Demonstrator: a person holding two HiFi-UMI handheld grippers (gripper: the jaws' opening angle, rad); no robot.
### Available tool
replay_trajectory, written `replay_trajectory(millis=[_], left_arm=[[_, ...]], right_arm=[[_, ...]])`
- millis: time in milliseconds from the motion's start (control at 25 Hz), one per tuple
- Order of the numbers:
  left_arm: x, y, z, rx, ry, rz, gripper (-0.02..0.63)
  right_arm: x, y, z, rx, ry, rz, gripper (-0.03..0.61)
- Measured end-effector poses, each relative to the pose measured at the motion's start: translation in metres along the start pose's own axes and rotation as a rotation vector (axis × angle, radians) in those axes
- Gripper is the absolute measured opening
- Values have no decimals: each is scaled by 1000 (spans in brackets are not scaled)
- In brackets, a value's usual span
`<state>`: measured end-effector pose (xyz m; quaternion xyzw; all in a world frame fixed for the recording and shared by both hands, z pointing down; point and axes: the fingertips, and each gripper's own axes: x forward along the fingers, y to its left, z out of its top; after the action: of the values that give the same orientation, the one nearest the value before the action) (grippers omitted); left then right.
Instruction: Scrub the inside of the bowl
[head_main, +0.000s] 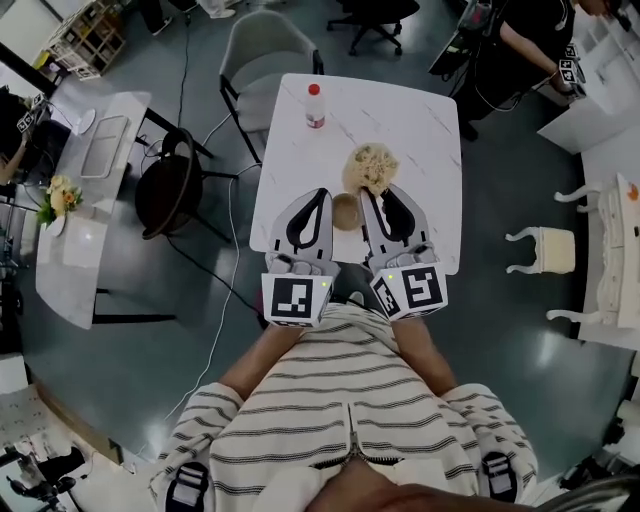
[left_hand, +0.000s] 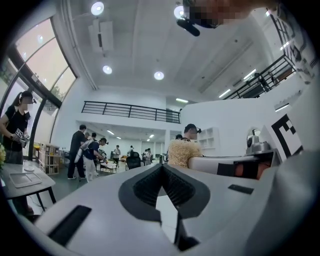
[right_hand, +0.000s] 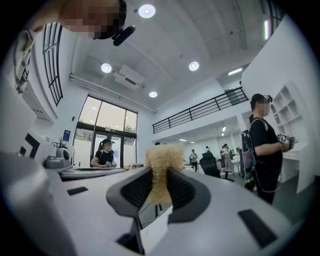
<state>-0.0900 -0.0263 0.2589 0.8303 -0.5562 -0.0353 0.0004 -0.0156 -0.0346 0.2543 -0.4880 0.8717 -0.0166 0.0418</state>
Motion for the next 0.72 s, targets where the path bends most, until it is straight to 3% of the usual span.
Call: replay_trajectory(millis=[120,720], left_arm=[[-3,-4,8,35,-14,-4,5],[6,-18,22,29,-30,-31,5]], right_arm=[[-3,3,4,-12,-18,-7,98],[-3,-1,22,-21,-51,-27,98]])
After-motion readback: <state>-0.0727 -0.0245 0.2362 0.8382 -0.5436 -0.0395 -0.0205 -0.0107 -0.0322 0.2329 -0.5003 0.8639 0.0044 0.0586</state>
